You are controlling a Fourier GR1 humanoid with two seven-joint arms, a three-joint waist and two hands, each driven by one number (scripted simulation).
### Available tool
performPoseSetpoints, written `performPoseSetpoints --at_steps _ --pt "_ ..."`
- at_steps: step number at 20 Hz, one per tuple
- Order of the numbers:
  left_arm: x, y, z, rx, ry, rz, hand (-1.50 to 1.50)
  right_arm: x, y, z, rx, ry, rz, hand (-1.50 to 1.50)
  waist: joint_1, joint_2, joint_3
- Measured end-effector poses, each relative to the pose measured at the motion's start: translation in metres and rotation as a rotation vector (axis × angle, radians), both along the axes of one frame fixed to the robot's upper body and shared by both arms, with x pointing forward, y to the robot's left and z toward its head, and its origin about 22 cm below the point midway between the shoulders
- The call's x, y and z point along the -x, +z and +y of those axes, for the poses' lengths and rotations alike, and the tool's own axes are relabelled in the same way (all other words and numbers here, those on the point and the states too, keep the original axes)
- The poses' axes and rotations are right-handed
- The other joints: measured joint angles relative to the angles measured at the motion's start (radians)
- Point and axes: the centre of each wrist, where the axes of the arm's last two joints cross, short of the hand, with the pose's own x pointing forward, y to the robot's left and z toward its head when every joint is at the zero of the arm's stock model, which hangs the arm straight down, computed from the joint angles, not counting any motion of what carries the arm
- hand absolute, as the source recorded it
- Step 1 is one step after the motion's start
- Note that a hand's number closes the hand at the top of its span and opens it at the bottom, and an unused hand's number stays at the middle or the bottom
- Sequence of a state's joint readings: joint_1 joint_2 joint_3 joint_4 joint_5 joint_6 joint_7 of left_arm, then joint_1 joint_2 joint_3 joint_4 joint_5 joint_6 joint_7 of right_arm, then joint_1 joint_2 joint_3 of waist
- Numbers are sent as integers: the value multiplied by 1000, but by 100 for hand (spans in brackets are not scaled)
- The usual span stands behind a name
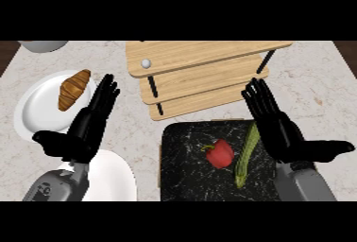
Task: Pick the bell pepper from the tray and place it in the tiered shelf
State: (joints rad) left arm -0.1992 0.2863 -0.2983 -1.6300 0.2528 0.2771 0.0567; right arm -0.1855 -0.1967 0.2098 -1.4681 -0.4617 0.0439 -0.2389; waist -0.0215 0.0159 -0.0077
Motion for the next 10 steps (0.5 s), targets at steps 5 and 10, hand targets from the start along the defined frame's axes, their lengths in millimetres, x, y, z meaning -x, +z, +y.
performPoseSetpoints --at_steps 5,10 --pt "9 -35 33 -26 106 207 0 -17 55 -41 211 -20 -221 150 11 -12 4" --pt "26 -68 64 -31 193 431 0 -25 86 -103 634 -162 -254 -150 16 -10 1"
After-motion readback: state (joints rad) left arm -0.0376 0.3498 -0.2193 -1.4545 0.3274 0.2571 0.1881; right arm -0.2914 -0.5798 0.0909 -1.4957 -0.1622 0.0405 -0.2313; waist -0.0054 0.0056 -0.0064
